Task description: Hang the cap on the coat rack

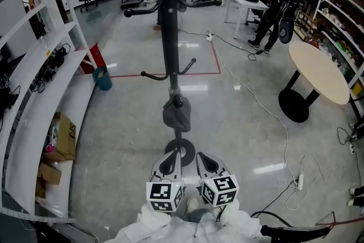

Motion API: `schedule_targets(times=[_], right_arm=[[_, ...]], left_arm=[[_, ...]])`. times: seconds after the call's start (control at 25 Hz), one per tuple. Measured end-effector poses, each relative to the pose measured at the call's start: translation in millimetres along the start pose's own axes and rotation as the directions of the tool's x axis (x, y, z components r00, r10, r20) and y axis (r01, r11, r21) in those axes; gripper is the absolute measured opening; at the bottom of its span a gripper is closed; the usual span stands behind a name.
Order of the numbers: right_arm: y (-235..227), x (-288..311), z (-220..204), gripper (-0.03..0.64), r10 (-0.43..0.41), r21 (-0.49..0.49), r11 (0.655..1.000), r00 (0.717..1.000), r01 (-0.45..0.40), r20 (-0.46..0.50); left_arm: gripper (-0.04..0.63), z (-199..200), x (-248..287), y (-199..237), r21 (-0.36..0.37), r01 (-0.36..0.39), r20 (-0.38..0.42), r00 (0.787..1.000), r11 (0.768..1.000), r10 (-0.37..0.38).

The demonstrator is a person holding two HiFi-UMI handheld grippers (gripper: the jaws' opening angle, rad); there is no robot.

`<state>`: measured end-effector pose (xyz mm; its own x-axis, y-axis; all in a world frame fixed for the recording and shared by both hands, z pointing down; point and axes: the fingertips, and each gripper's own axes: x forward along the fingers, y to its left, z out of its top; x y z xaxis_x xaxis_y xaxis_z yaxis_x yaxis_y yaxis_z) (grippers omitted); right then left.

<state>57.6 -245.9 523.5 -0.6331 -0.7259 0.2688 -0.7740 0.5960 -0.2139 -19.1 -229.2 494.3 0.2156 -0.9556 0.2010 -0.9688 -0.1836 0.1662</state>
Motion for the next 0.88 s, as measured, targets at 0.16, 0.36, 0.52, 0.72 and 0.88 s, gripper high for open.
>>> schedule_targets(times=[0.16,0.36,0.52,0.72,0.88], right_arm=[[7.7,-3.2,-0.8,0.009,-0.01,0.004,1.0,1.0,0.01,0.008],[29.7,-11.4,-6.4,0.009,-0.029,0.015,0.999,0.999,0.029,0.018],[54.6,-19.8,-9.2,0.009,-0.054,0.015,0.998,0.998,0.054,0.035],[75.7,-38.5,-17.3,0.009,-0.101,0.012,0.995,0.994,0.101,0.039],[91.7,-51.9,-21.2,0.009,-0.12,0.004,0.993,0.992,0.12,0.047]], left_arm=[[0.002,2.9,-7.3,0.3,0.016,0.012,0.004,1.0,1.0,-0.012],[0.002,-0.7,-30.2,5.6,0.025,0.03,-0.004,1.0,0.999,-0.03],[0.003,-5.4,-53.8,17.5,0.03,0.044,-0.019,0.999,0.999,-0.044],[0.003,-10.9,-84.7,22.6,0.039,0.07,-0.027,0.997,0.997,-0.069],[0.003,-14.7,-104.2,25.6,0.039,0.08,-0.027,0.997,0.996,-0.079]])
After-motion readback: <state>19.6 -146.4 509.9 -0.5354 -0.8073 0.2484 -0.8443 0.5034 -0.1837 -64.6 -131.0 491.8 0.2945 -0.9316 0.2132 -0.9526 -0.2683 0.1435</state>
